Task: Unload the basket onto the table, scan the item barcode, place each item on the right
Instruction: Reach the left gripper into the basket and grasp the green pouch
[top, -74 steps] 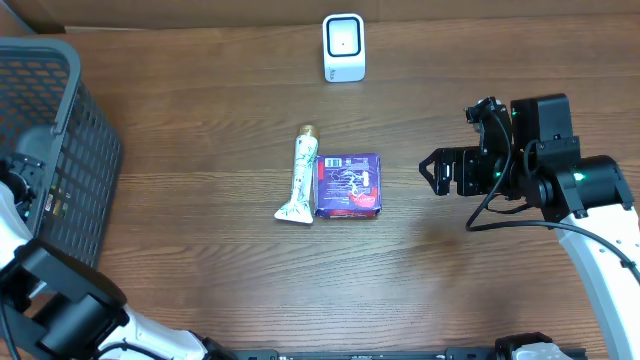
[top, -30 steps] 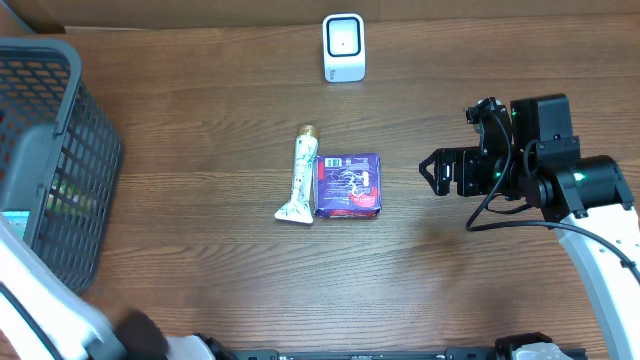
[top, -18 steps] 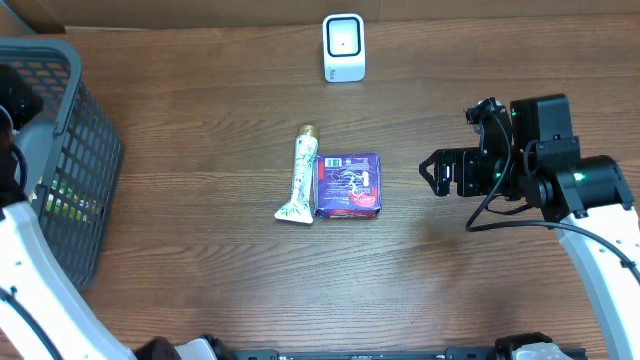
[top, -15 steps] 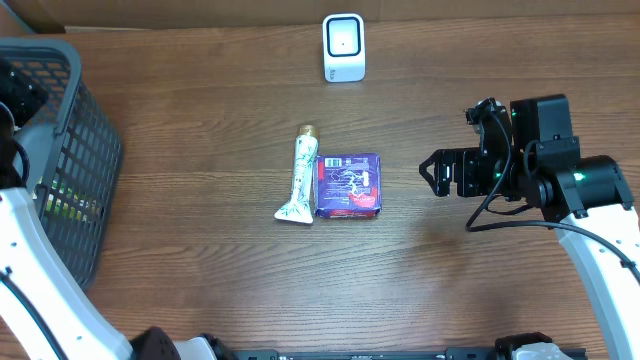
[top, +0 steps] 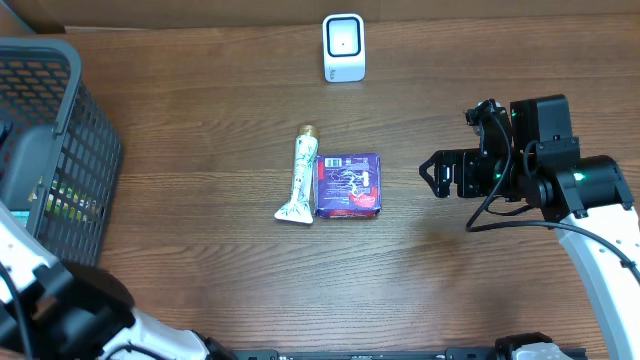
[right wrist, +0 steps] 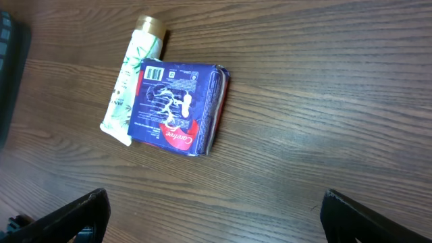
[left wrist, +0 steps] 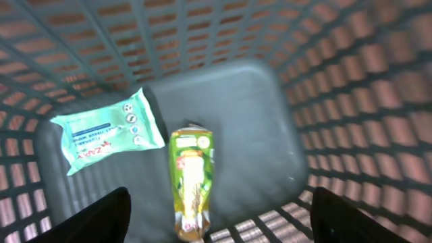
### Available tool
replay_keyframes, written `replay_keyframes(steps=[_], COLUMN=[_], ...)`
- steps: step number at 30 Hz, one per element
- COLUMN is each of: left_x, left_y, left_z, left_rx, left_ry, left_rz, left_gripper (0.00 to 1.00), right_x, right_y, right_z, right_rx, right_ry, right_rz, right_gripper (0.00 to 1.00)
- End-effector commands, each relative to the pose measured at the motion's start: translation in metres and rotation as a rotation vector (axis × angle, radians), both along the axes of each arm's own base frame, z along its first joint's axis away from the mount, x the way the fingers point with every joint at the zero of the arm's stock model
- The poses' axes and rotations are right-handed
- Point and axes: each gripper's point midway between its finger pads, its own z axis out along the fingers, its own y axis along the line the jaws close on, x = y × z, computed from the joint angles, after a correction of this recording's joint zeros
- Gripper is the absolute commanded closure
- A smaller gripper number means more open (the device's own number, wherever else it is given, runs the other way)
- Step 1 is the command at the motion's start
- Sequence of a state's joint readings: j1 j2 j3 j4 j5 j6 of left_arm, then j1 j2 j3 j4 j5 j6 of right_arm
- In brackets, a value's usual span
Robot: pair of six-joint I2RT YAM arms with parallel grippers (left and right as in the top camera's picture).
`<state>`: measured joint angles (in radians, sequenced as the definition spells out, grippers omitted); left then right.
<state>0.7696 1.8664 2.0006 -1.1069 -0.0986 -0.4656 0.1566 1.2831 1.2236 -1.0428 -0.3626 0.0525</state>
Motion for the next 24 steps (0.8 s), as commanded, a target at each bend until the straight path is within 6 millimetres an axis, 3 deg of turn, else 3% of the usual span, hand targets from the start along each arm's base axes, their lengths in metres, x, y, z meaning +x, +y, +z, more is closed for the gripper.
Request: replay_keyframes(steps=[1,9,13,18,19,21,24], left_x=[0.012,0.015,0.008,0.002,0.001,0.001,0.0], left_y=[0.007,0.007,0.0,-0.006,-0.006,-0.007,-0.007], left_z=[-0.05,-0.17,-0.208,-0.237,-0.24,-0.242,-0.241], left_rx=[-0.109,-0.313,-0.389,-0.445,-0.45,-0.454,-0.455], left_ry=[0.04,0.227,0.302,0.357,0.362,0.366,0.367], left_rz=[-0.026,-0.025,-0.022,-0.02,-0.02,-0.02,-0.024], left_gripper=[0.25,0.29,0.34,0.41,0.47,0.92,0.96], right_x=[0.004,0.001,0.0,0.0,0.001,0.001,0.001], right_y=[-0.001,-0.001,-0.001,-0.001,-0.001,-0.001,-0.001], right_z=[0.008,0.006,0.006,0.006,0.006,0.006,0.006], right_rx=[0.008,0.006,0.006,0.006,0.006,0.006,0.006], right_ry=[-0.021,-0.007,-0.005,-0.006,-0.006,-0.006,-0.006], right_rz=[-0.004,-0.005,-0.005,-0.005,-0.005,-0.005,-0.005], right_gripper=[0.0,0.0,0.0,0.0,0.0,0.0,0.0])
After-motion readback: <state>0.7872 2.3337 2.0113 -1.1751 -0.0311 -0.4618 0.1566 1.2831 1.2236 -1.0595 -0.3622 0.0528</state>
